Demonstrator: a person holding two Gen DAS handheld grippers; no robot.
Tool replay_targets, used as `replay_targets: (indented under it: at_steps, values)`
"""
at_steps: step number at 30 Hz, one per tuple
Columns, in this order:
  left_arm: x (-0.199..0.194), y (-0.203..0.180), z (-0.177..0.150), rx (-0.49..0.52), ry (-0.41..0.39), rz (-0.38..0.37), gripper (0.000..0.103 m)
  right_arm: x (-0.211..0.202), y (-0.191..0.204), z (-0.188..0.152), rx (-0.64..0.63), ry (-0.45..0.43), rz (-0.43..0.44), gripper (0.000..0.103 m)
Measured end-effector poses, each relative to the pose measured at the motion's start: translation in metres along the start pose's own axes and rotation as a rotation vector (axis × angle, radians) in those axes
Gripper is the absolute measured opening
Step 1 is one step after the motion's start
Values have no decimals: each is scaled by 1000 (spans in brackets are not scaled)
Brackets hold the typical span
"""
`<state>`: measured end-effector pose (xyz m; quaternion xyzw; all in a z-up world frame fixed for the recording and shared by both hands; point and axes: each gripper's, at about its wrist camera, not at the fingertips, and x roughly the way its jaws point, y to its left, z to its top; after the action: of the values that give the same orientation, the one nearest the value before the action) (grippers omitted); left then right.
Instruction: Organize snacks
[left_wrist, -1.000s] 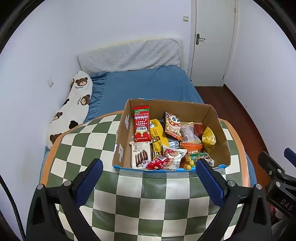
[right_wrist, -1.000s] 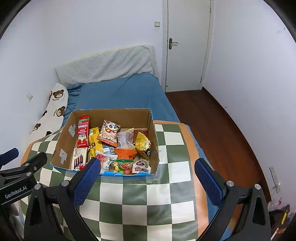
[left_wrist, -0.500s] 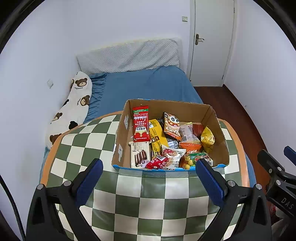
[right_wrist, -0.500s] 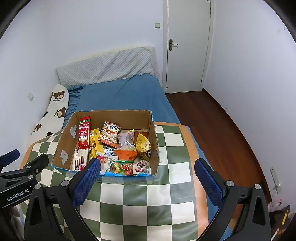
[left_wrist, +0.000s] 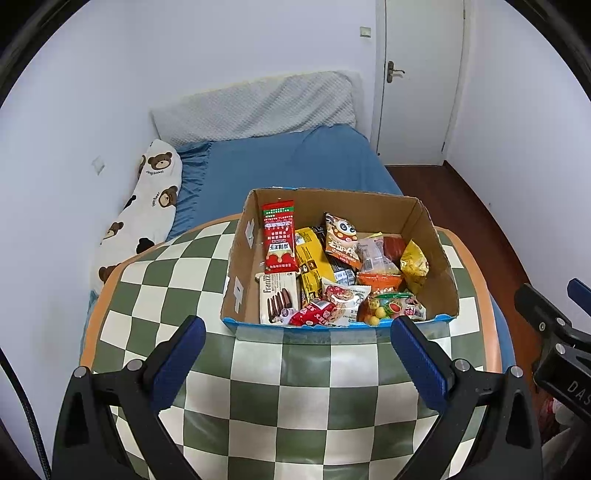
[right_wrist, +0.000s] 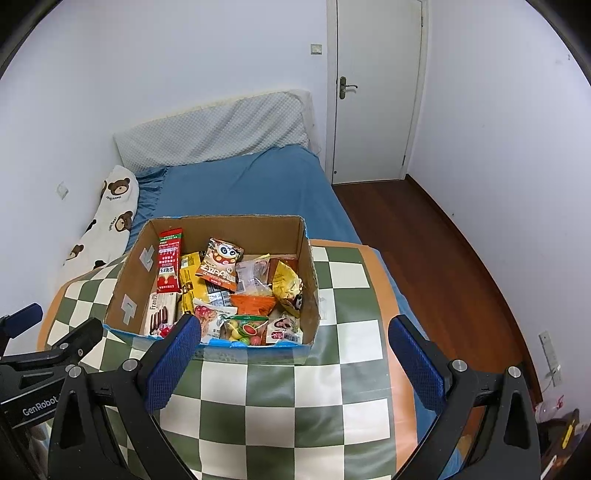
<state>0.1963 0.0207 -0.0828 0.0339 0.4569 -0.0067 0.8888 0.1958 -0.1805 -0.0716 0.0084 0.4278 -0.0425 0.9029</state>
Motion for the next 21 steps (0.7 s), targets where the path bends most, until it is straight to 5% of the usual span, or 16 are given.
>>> replay_targets:
  at_steps: [21]
  values:
    - [-1, 0, 0, -5, -11, 7, 103, 0, 2, -1, -1, 1, 4, 103]
